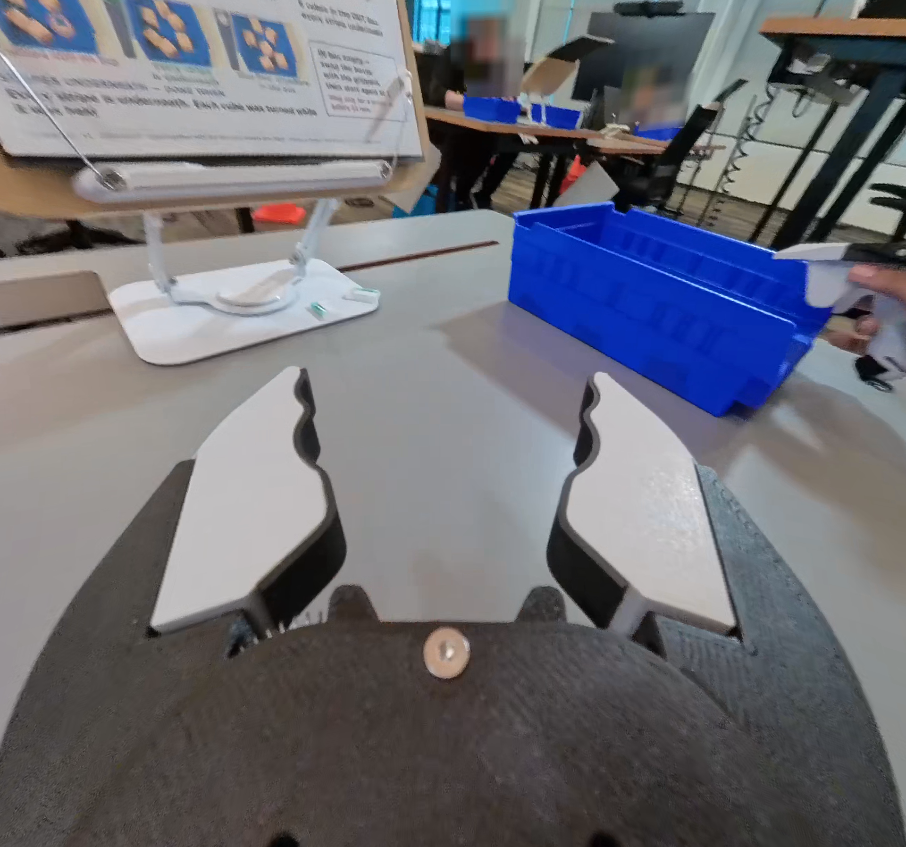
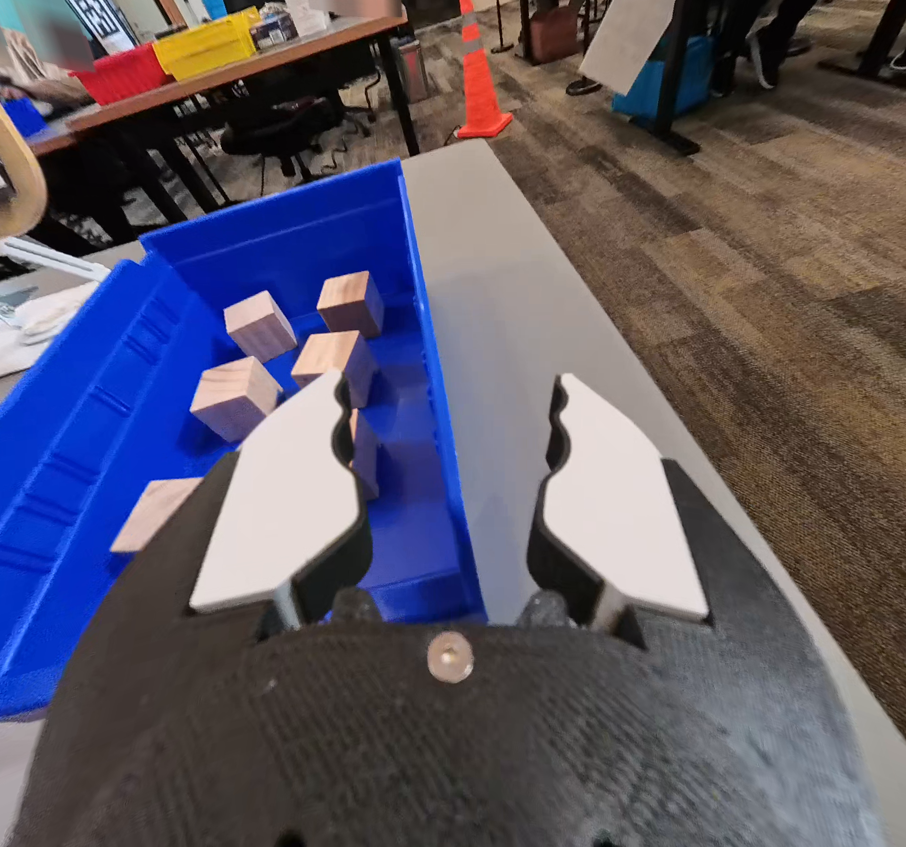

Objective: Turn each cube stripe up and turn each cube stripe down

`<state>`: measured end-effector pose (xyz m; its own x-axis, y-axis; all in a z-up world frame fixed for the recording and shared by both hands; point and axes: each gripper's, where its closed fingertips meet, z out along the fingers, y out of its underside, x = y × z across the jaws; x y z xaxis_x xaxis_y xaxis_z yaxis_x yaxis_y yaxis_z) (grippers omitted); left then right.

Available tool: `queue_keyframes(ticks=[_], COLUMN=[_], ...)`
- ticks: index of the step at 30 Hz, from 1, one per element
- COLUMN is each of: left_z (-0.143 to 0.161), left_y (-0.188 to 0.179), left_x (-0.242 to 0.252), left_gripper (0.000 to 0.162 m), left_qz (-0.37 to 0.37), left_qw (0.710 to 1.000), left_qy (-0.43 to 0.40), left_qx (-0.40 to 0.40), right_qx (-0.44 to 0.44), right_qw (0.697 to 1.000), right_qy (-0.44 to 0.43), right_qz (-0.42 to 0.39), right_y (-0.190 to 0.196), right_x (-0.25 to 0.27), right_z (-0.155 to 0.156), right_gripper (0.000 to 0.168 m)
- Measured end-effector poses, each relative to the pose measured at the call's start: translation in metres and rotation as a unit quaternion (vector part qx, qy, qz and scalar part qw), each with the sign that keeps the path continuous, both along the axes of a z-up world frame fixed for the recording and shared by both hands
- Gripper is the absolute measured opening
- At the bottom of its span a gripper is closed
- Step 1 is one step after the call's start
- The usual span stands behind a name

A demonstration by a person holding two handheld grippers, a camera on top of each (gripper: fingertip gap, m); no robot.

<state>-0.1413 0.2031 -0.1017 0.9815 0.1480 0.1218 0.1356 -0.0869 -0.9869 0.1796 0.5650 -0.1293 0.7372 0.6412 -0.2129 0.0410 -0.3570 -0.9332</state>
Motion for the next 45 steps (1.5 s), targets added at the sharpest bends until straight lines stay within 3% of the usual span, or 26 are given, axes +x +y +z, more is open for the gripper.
queue_keyframes(ticks=[3, 9, 11, 16, 19, 23, 27, 30, 32, 36, 41, 45], left_z=[0.002, 0.003, 0.003, 0.014, 0.016, 0.000, -0.012, -0.023, -0.031, -0.035, -0.038, -0.038], left_y=[-0.001, -0.004, -0.004, -0.016, -0.015, -0.008, -0.004, -0.002, 0.001, 0.003, 0.000, 0.000], left_x=[0.002, -0.002, -0.001, -0.013, -0.007, -0.001, -0.005, -0.006, -0.002, 0.011, 0.000, -0.003], left_gripper=[0.103, 0.102, 0.097, 0.063, 0.060, 0.069, 0.072, 0.076, 0.074, 0.041, 0.041, 0.041], left_qz=[-0.005, 0.019, 0.020, 0.088, 0.081, 0.048, 0.038, 0.020, -0.010, -0.085, -0.091, -0.092], left_qw=[1.000, 0.999, 0.998, 0.989, 0.986, 0.996, 0.998, 1.000, 0.998, 0.978, 0.941, 0.937], left_qy=[-0.022, 0.043, 0.053, 0.114, 0.136, 0.073, 0.054, -0.011, -0.067, -0.191, -0.324, -0.335], left_qx=[-0.006, -0.021, -0.017, 0.042, 0.048, 0.025, 0.005, -0.007, -0.016, 0.003, 0.031, 0.035], right_qx=[-0.008, 0.001, 0.004, -0.005, 0.000, 0.006, 0.018, 0.017, 0.014, 0.006, -0.021, -0.031], right_qw=[1.000, 1.000, 1.000, 1.000, 0.999, 0.997, 0.996, 0.995, 0.995, 0.994, 0.995, 0.995], right_qy=[-0.009, -0.012, -0.013, -0.027, -0.045, -0.077, -0.085, -0.095, -0.101, -0.106, -0.083, -0.069], right_qz=[0.005, 0.003, -0.006, -0.013, -0.010, -0.007, 0.005, 0.007, 0.008, 0.016, 0.043, 0.059], right_y=[0.001, 0.002, 0.005, 0.006, 0.006, 0.007, 0.006, 0.007, 0.007, 0.006, 0.003, 0.001], right_x=[-0.001, -0.004, -0.004, -0.005, -0.007, -0.009, -0.013, -0.015, -0.015, -0.017, -0.019, -0.021], right_z=[-0.007, -0.008, -0.009, -0.017, -0.021, -0.027, -0.030, -0.034, -0.036, -0.039, -0.041, -0.041], right_gripper=[0.078, 0.072, 0.066, 0.058, 0.058, 0.057, 0.045, 0.044, 0.044, 0.036, 0.011, 0.008])
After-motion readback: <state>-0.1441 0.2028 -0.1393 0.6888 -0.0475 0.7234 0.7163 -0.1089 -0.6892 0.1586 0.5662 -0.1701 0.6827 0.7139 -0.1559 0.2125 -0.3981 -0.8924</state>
